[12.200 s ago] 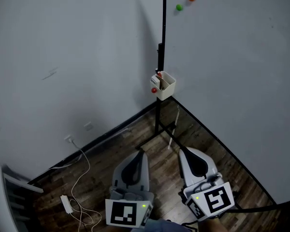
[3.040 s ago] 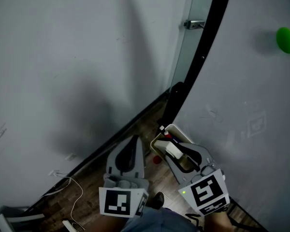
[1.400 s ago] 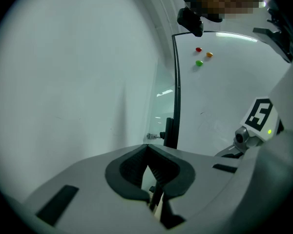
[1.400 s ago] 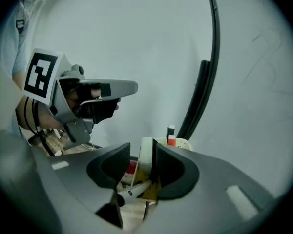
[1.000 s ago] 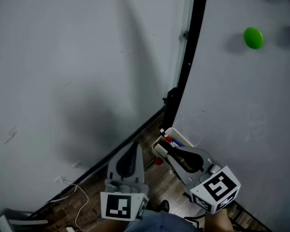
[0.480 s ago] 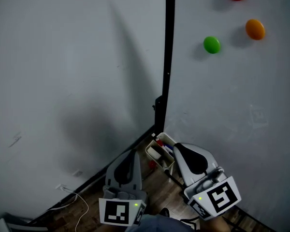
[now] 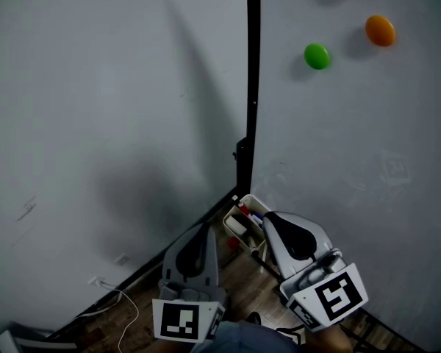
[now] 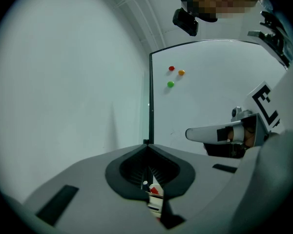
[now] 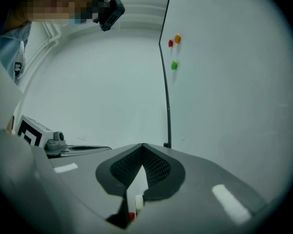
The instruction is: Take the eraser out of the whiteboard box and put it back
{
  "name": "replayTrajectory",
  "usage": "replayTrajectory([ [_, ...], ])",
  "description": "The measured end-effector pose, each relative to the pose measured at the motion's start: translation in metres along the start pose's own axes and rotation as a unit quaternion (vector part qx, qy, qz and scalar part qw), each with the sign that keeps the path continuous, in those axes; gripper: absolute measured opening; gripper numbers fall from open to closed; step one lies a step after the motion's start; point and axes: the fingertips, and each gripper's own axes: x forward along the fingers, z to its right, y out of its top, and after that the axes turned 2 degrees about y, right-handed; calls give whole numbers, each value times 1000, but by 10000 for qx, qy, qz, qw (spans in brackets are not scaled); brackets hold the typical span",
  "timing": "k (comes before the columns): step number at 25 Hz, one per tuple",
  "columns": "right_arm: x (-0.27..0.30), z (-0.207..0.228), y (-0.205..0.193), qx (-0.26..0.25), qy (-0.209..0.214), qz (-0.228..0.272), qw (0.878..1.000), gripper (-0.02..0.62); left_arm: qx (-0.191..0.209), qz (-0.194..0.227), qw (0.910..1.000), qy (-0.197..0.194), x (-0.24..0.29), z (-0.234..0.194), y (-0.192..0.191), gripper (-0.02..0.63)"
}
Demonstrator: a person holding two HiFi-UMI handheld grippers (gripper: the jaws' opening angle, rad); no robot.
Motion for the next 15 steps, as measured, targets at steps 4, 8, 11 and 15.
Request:
replayTrajectory([
  [4,1,-1,3,-12,20,61,10000,0,8,28,10000,17,-1,-2,1,6],
  [8,3,-3,3,-14,48,65,10000,0,-24,-78,9999,-63,-2,1,-2,6],
  [11,4,-4,1,-12,51,38,10000,0,-12,21,10000,30,-3,-4,0,6],
  [15,5,-6,1,-10,59,29,10000,0,-10,17,10000,36,-4,-5,-1,6],
])
